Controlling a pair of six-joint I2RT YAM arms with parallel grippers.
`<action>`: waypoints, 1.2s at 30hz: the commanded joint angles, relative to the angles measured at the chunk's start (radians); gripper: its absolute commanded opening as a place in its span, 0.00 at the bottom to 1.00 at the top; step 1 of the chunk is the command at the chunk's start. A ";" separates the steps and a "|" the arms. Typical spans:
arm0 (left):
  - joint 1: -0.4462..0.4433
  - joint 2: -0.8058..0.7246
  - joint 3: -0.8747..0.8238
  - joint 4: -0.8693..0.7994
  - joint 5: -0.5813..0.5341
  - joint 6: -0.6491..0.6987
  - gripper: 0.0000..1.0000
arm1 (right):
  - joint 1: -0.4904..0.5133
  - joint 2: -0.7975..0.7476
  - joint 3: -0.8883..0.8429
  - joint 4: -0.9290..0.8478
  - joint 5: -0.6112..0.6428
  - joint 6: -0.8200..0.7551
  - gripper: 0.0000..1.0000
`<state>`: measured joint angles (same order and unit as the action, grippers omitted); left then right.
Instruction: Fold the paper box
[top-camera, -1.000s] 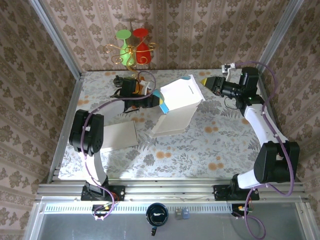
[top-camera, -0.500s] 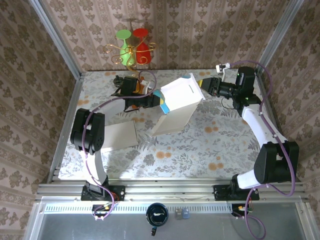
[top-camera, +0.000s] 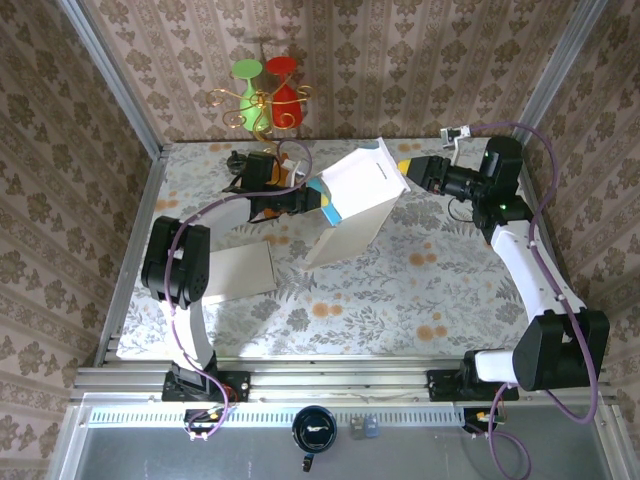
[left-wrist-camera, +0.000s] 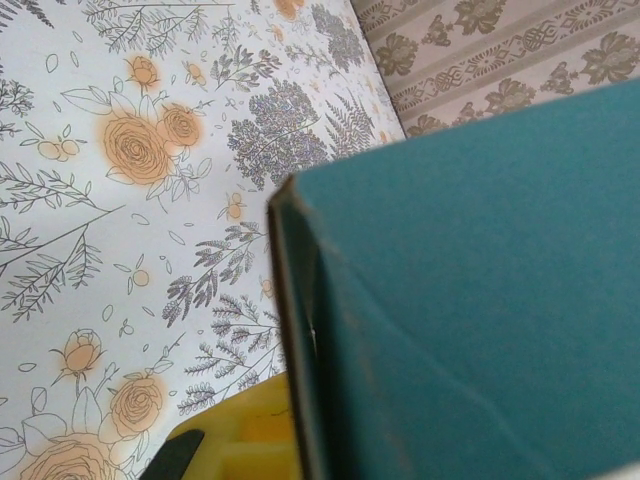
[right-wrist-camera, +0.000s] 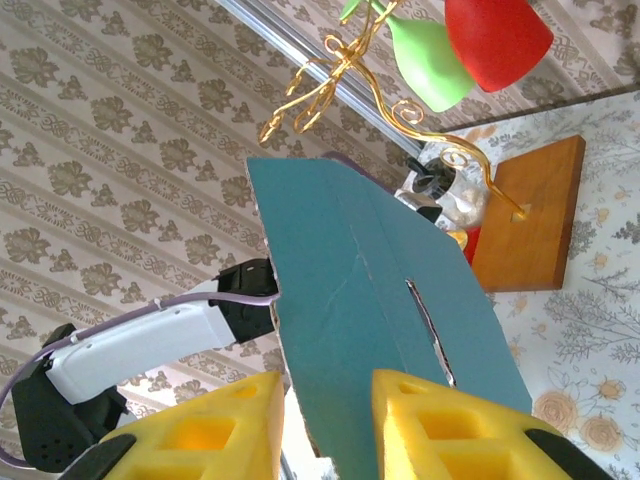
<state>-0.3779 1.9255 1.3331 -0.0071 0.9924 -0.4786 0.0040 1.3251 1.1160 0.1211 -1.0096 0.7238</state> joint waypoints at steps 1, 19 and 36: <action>0.008 0.008 -0.006 0.024 0.035 -0.014 0.00 | 0.014 0.004 -0.010 -0.018 0.001 -0.025 0.30; 0.002 0.010 0.002 0.031 0.023 -0.028 0.00 | 0.059 0.027 0.042 -0.075 0.001 -0.054 0.29; 0.015 0.027 -0.026 0.161 0.060 -0.125 0.00 | -0.071 0.120 0.137 0.134 0.069 0.213 0.33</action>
<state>-0.3714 1.9366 1.3083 0.1139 1.0138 -0.5808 -0.0677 1.3880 1.2152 0.1856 -0.9283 0.8810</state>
